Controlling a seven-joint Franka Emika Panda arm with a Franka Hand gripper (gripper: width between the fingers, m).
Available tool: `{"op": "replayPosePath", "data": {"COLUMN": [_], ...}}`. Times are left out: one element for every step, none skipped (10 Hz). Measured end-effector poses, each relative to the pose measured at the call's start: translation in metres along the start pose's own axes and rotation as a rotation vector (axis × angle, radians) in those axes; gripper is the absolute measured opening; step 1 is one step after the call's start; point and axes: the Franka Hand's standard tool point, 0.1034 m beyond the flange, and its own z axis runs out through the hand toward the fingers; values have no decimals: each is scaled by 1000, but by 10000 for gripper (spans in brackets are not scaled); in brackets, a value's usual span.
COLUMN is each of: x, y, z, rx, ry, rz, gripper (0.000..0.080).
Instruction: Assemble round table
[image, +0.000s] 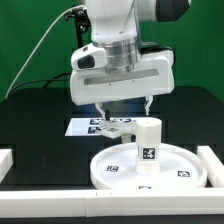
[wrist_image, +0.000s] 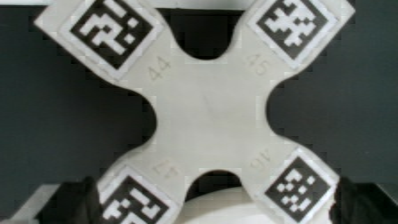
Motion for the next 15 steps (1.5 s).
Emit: {"op": "replayPosePath", "data": {"x": [1, -2, -5, -10, -14, -12, -13, -14, -17, -19, -20, -21, -21, -21, -21], "y": [1, 2, 0, -2, -5, -4, -3, -3, -5, -6, -4, -2, -2, -2, -2], "z": [0, 4, 5, 10, 14, 13, 13, 15, 20, 24, 26, 29, 29, 29, 30], "rx": [-9, -38, -58, -80, -89, -88, -88, -90, -95, -99, -102, -105, -105, -106, -106], "ry": [16, 60, 89, 114, 108, 109, 108, 106, 98, 95, 91, 86, 85, 85, 85], "rz": [6, 16, 13, 10, -6, -3, -1, -3, -11, -15, -14, -12, -12, -12, -11], "gripper": [649, 649, 649, 649, 649, 649, 649, 649, 649, 649, 649, 649, 649, 649, 649]}}
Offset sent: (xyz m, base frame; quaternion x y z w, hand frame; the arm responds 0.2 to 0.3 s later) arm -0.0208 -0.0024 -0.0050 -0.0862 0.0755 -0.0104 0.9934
